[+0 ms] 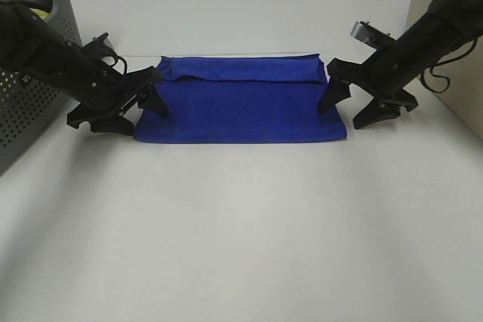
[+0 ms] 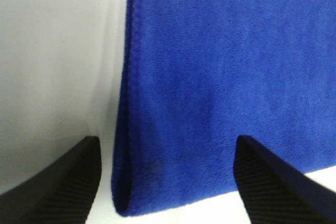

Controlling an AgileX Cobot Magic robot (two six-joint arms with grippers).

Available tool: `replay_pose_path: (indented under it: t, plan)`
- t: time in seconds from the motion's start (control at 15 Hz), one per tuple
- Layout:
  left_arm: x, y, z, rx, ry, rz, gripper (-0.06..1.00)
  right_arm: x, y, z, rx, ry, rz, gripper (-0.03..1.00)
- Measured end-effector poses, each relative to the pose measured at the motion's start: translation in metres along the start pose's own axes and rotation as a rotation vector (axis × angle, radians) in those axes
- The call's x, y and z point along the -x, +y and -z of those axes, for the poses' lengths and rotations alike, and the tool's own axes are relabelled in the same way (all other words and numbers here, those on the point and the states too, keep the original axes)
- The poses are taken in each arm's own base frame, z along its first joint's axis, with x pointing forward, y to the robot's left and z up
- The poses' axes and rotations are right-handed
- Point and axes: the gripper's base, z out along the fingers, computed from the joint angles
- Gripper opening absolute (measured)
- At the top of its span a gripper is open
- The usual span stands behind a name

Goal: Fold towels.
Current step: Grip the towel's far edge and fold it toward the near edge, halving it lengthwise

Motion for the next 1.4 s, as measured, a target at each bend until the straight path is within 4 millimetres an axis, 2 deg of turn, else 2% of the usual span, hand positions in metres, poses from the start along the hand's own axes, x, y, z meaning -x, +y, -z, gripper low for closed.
replay_pose_path:
  t: [0.2, 0.27, 0.33, 0.47, 0.53, 0.6, 0.73, 0.87, 1.2, 1.27, 1.4]
  plan:
    - [-0.006, -0.015, -0.010, -0.009, -0.011, -0.015, 0.67, -0.001, 0.017, -0.014, 0.024, -0.013, 0.009, 0.72]
    - [-0.008, -0.015, -0.013, -0.008, -0.005, -0.014, 0.57, -0.001, 0.019, -0.016, 0.028, -0.013, 0.007, 0.66]
    - [-0.008, -0.014, -0.015, -0.006, -0.001, -0.014, 0.45, -0.001, 0.018, -0.018, 0.026, -0.009, 0.006, 0.52]
    - [-0.010, -0.011, -0.017, 0.003, 0.007, -0.021, 0.09, -0.003, 0.015, -0.022, 0.015, 0.006, 0.000, 0.22]
    - [-0.010, -0.011, -0.017, 0.003, 0.012, -0.024, 0.02, -0.004, 0.014, -0.024, 0.015, 0.012, -0.010, 0.05]
    - [-0.011, -0.011, -0.017, 0.003, 0.024, -0.031, 0.01, -0.005, 0.014, -0.024, 0.017, 0.020, -0.020, 0.00]
    - [-0.016, -0.011, -0.014, 0.010, 0.066, -0.059, 0.01, -0.008, 0.017, -0.018, 0.023, 0.044, -0.013, 0.00]
    - [-0.033, -0.006, -0.004, 0.036, 0.106, -0.067, 0.01, -0.018, 0.022, -0.005, 0.022, 0.058, -0.011, 0.00]
    - [-0.089, 0.005, 0.037, 0.083, 0.195, -0.048, 0.01, -0.076, 0.024, 0.011, 0.007, 0.165, -0.059, 0.00]
    - [-0.095, 0.004, 0.045, 0.083, 0.195, -0.049, 0.01, -0.083, 0.025, 0.013, 0.006, 0.177, -0.065, 0.00]
    - [-0.093, -0.004, 0.059, 0.069, 0.157, -0.071, 0.01, -0.084, 0.028, 0.019, 0.005, 0.164, -0.060, 0.00]
